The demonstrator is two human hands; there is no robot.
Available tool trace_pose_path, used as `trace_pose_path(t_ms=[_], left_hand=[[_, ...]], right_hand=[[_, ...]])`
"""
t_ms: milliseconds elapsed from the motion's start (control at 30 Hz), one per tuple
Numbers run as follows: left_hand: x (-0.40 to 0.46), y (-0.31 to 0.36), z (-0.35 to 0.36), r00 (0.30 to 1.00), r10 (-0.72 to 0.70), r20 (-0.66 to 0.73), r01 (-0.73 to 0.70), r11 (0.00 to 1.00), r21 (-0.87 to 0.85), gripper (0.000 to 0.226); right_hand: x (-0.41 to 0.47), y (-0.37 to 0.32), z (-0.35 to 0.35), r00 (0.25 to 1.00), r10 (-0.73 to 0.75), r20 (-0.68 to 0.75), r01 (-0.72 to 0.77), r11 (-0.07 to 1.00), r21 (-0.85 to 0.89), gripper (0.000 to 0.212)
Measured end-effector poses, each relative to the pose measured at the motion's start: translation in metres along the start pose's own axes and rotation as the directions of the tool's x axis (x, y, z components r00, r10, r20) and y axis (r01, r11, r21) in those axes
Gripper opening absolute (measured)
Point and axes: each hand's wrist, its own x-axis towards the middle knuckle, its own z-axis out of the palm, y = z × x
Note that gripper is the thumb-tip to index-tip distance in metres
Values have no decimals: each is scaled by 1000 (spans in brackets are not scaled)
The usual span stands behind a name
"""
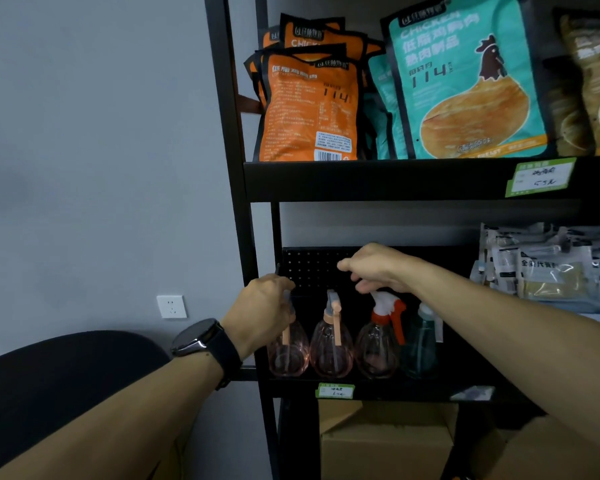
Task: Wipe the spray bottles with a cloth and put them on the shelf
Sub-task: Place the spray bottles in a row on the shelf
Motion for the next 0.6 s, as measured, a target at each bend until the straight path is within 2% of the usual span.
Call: trace_pose_path(t_ms=[100, 267, 400, 600], left_hand=[[7, 16, -13, 1000, 1, 1, -1, 1000, -3, 37], [19, 47, -20, 996, 87, 19, -87, 996, -2, 33], [24, 59, -9, 991, 119, 57, -119, 993, 3, 32], [26, 58, 15, 978, 103, 183, -103, 995, -11, 28]], right_hand=[[-5, 3, -24, 999, -11, -53, 11, 1000, -4, 47], [-16, 16, -51, 994, -22, -111, 9, 994, -109, 41], [-26, 29, -61, 994, -28, -109, 10, 986, -164, 30], [-22, 46, -62, 997, 2, -74, -11, 992, -123, 28]])
